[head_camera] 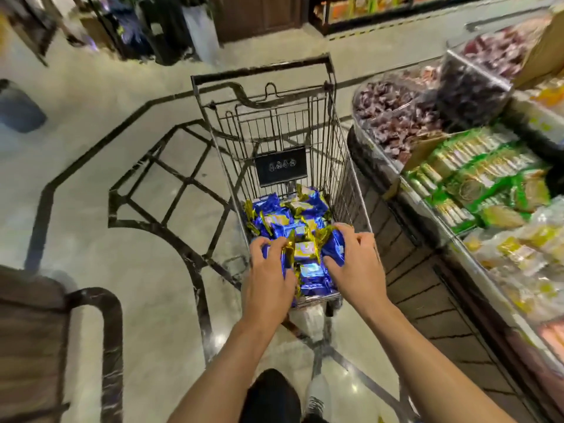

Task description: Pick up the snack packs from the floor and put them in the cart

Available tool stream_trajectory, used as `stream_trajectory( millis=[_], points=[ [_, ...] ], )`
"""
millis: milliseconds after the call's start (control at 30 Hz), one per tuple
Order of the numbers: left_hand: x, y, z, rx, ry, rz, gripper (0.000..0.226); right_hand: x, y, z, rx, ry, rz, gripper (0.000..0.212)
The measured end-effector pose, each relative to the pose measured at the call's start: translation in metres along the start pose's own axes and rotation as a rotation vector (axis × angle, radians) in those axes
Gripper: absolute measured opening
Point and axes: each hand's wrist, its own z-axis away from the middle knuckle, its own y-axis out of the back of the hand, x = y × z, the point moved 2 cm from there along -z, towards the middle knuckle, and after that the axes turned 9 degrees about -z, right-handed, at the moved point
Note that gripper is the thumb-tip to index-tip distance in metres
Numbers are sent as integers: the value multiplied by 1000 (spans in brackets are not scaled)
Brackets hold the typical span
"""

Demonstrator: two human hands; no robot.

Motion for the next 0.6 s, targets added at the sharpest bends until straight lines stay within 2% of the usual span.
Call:
stream_trajectory(
  millis=[300, 467, 600],
  points=[
    [-23, -75, -69, -97, 191, 12, 54, 32, -65, -67, -160, -88, 10, 64],
    [-17, -119, -83, -176, 287, -18, 59, 76, -70, -100, -223, -218, 31, 65],
    [6, -164, -99, -231, 298, -16, 62, 115, -72, -125, -238, -287, 30, 64]
  ],
)
